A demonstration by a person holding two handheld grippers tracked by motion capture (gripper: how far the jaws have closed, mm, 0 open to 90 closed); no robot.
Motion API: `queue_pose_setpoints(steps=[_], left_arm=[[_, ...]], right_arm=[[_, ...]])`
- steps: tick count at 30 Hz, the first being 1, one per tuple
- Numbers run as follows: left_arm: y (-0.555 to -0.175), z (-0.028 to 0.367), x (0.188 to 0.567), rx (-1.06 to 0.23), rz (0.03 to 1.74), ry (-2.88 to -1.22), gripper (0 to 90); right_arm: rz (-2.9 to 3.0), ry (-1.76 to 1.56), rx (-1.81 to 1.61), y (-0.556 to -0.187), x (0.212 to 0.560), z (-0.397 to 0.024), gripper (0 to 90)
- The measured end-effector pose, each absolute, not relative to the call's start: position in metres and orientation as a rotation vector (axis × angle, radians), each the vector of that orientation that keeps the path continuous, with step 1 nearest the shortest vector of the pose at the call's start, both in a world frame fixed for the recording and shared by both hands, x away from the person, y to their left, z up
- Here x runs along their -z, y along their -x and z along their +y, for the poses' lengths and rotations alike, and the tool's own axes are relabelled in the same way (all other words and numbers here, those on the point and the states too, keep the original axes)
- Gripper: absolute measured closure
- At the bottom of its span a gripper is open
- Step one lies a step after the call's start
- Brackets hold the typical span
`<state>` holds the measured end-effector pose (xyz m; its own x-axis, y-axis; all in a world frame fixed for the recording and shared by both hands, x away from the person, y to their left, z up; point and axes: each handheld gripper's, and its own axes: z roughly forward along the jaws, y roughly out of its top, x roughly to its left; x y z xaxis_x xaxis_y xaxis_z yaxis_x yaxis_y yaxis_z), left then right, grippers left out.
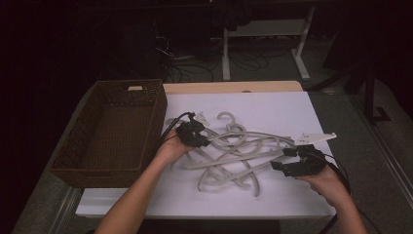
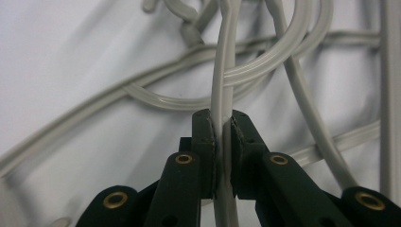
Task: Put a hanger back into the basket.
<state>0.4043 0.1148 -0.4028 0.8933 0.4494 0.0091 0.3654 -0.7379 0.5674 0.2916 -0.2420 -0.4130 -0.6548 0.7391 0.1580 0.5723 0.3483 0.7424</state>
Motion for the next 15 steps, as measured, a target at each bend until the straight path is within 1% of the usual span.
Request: queue_pose_setpoints(steps=[8, 15], left_arm=[[-0.406, 0.119, 0.369, -0.238, 0.66, -2.429, 82.7], [-0.404, 0.124, 0.327, -0.297, 0.675, -2.384, 82.7]], right_arm=[[2.409, -1.187, -1.186, -0.291, 0.416, -0.24, 24.7], [2.386, -1.218, -1.164, -0.292, 0.425, -0.237, 13.8]])
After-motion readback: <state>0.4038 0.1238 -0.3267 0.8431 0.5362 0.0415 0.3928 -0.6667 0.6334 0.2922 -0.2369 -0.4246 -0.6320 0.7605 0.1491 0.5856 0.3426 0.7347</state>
